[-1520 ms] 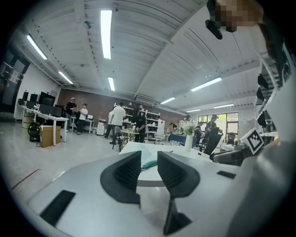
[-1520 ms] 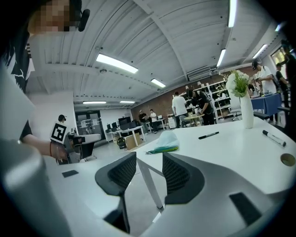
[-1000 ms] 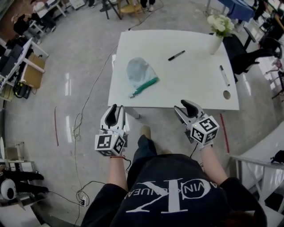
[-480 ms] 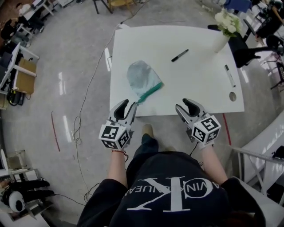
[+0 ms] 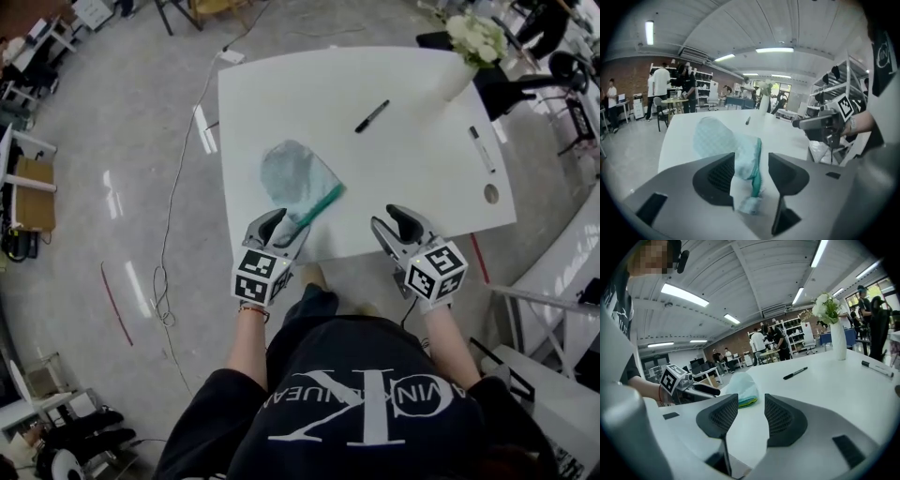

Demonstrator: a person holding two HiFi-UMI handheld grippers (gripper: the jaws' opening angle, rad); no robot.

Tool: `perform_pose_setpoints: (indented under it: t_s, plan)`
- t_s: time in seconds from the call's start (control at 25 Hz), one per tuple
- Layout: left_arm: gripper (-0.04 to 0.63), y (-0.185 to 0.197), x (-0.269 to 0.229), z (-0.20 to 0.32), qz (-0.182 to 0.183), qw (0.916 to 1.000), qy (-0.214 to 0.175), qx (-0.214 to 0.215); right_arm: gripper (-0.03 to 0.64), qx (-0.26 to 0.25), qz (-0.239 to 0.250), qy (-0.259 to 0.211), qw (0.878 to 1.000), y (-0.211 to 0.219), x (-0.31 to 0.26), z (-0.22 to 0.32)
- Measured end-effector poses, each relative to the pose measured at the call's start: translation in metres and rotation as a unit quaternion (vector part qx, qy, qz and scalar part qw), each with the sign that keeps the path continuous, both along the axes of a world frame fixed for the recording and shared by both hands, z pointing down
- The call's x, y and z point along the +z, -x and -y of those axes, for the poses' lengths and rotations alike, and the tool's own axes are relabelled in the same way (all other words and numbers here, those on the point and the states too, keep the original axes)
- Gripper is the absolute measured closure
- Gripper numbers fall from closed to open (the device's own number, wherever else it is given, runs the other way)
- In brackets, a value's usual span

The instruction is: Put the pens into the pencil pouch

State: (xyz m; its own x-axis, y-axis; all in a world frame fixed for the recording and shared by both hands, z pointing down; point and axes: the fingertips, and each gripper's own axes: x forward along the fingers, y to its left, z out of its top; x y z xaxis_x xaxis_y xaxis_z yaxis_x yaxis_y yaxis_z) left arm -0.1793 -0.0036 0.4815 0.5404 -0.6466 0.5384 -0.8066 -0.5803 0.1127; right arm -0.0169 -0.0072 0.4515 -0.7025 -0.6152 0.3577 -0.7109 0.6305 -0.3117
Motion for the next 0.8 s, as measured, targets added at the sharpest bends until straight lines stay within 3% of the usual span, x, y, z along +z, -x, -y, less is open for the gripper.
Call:
perform_pose_setpoints:
  t_s: [0.16, 0.32, 0.56, 0.8]
  plan:
    - [0.37, -0.011, 0.021, 0.007, 0.075, 0.9939, 0.016, 0.079, 0.439, 0.027, -0.006, 0.006, 1.0, 0.008, 0.003, 0.006]
    - [0.412, -0.022, 0.038, 0.017, 0.1, 0.986, 0.036, 0.128, 0.434, 0.042, -0.01, 0.007, 0.999, 0.015, 0.002, 0.013]
    - [0.508, -0.022, 0.036, 0.025, 0.031, 0.9893, 0.07, 0.124, 0.43, 0.042, -0.027, 0.025, 0.998, 0.016, 0.012, 0.015]
    - [0.543, 0.0, 0.023, 0.055, -0.042, 0.9958, 0.071, 0.04, 0.43, 0.02, -0.027, 0.037, 0.999, 0.031, 0.022, 0.044]
